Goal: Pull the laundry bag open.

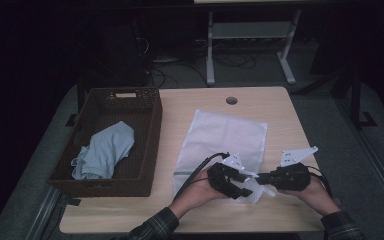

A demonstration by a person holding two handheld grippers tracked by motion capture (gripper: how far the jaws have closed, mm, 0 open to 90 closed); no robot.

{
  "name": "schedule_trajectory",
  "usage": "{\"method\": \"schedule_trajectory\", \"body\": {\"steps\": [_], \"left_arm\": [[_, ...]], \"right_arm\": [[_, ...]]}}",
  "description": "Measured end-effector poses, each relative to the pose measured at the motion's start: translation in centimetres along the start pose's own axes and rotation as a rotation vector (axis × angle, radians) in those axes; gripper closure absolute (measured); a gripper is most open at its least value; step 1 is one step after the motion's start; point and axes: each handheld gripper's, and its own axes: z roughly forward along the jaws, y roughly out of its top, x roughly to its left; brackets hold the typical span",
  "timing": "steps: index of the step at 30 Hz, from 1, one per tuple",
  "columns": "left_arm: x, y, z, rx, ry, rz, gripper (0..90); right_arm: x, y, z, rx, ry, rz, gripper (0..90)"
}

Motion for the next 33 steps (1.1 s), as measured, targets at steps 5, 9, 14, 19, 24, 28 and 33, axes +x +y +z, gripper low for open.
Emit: {"method": "schedule_trajectory", "body": {"steps": [5,9,14,19,24,28,33], "left_arm": [[0.06,0.24,0.32,-0.003,0.000,0.008,50.6],[0.12,0.38,0.47,-0.010,0.006,0.011,56.1],[0.24,0.51,0.61,-0.018,0.013,0.003,64.9],[0.36,0.54,0.78,-0.021,0.012,-0.009,71.2],[0.40,0.57,1.03,-0.017,0.015,-0.027,76.5],[0.50,0.53,1.01,-0.013,0.021,-0.043,79.4],[0.67,0.49,0.84,-0.010,0.033,-0.056,84.5]], "right_arm": [[0.11,0.07,-0.01,-0.005,0.010,0.000,83.6],[0.16,0.12,-0.03,-0.009,0.015,-0.002,83.6],[0.22,0.16,-0.08,-0.013,0.021,-0.006,83.6],[0.29,0.20,-0.11,-0.014,0.026,-0.007,83.6],[0.35,0.21,-0.08,-0.014,0.029,-0.010,83.5],[0.36,0.18,-0.12,-0.012,0.028,-0.015,83.6],[0.43,0.19,-0.21,-0.015,0.032,-0.022,83.6]]}}
